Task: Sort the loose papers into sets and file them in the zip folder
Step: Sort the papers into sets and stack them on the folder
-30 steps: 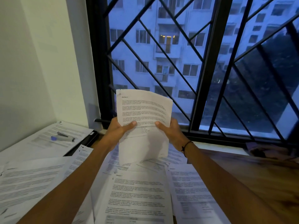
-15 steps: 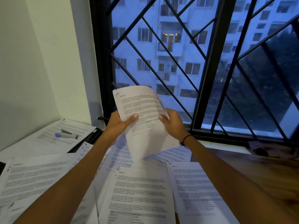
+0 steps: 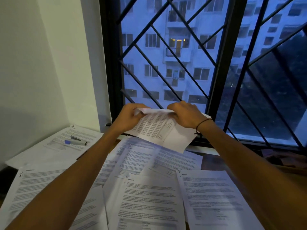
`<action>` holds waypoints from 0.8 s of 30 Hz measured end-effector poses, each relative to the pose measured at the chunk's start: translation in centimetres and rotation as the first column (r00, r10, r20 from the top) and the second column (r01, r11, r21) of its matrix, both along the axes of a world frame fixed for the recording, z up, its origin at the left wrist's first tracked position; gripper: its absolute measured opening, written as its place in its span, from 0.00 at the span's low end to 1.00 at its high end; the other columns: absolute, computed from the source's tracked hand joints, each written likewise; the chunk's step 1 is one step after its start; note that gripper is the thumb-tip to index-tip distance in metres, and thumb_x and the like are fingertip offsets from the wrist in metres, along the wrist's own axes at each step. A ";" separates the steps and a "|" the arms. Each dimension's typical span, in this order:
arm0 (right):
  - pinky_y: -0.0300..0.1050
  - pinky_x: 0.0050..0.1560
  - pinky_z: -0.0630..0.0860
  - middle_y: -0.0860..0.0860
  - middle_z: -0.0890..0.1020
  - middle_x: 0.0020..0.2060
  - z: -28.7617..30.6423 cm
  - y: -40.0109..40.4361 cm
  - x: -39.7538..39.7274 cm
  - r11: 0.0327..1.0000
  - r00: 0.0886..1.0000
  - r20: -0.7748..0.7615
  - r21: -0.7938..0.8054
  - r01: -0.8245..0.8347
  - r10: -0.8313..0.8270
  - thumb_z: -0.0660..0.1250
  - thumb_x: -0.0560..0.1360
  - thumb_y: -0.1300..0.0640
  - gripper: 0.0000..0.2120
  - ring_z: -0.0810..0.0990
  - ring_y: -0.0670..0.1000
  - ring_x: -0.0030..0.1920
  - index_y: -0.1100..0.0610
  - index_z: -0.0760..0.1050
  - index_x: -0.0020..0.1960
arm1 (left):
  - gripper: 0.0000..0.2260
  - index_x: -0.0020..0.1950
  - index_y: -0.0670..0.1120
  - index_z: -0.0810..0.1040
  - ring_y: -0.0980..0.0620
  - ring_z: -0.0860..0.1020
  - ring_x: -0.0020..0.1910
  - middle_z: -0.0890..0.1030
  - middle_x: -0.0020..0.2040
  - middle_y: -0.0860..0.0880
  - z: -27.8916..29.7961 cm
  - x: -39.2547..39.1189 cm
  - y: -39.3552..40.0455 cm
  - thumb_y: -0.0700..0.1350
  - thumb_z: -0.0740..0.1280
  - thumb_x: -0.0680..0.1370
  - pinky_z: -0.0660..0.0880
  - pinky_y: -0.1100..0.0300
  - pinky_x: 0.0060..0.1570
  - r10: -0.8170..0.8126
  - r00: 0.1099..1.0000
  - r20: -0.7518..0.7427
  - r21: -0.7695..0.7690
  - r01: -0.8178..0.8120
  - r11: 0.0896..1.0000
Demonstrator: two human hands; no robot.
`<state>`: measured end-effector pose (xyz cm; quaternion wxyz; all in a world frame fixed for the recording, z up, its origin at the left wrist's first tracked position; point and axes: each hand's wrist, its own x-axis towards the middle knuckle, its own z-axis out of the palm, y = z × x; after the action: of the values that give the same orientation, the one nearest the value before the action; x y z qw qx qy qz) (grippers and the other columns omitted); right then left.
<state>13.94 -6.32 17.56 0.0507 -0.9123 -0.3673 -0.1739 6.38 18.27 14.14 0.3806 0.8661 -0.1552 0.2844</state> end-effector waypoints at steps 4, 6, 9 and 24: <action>0.57 0.55 0.75 0.56 0.80 0.58 -1.5 -3.7 1.2 0.985 0.974 -0.186 0.093 0.147 -0.128 0.72 0.76 0.44 0.15 0.77 0.61 0.61 0.47 0.78 0.60 | 0.06 0.48 0.51 0.83 0.61 0.84 0.39 0.87 0.40 0.57 -4.0 -0.9 0.4 0.51 0.69 0.81 0.79 0.61 0.41 0.105 0.976 -0.189 -0.396 -0.174 0.902; 0.53 0.47 0.78 0.55 0.83 0.45 -3.3 -5.7 1.8 0.930 0.944 -0.329 0.350 0.110 0.012 0.78 0.73 0.50 0.09 0.82 0.58 0.50 0.53 0.81 0.45 | 0.03 0.52 0.53 0.80 0.66 0.83 0.37 0.84 0.37 0.61 -6.1 -1.5 0.9 0.50 0.68 0.82 0.76 0.69 0.36 0.100 0.964 -0.247 -0.473 -0.210 0.856; 0.49 0.43 0.84 0.57 0.87 0.47 -5.9 -7.1 1.4 0.684 0.793 -0.547 0.687 0.244 0.267 0.78 0.72 0.61 0.12 0.86 0.57 0.49 0.63 0.82 0.53 | 0.06 0.59 0.51 0.78 0.66 0.81 0.41 0.82 0.45 0.61 -8.1 -2.0 1.0 0.47 0.68 0.82 0.75 0.68 0.41 0.098 0.962 -0.254 -0.583 -0.233 0.778; 0.37 0.41 0.81 0.48 0.83 0.49 -14.4 -3.4 -0.1 0.311 0.775 -0.496 0.864 0.396 0.391 0.74 0.75 0.65 0.15 0.83 0.49 0.49 0.61 0.77 0.60 | 0.22 0.75 0.50 0.71 0.52 0.77 0.63 0.79 0.65 0.52 -10.1 -2.4 -0.4 0.56 0.62 0.83 0.72 0.51 0.64 -0.051 0.916 -0.398 -0.640 -0.237 0.731</action>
<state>13.82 -9.72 3.18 0.6958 -0.7014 -0.1500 -0.0381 3.98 17.90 4.01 0.6766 0.7135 0.0821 0.1625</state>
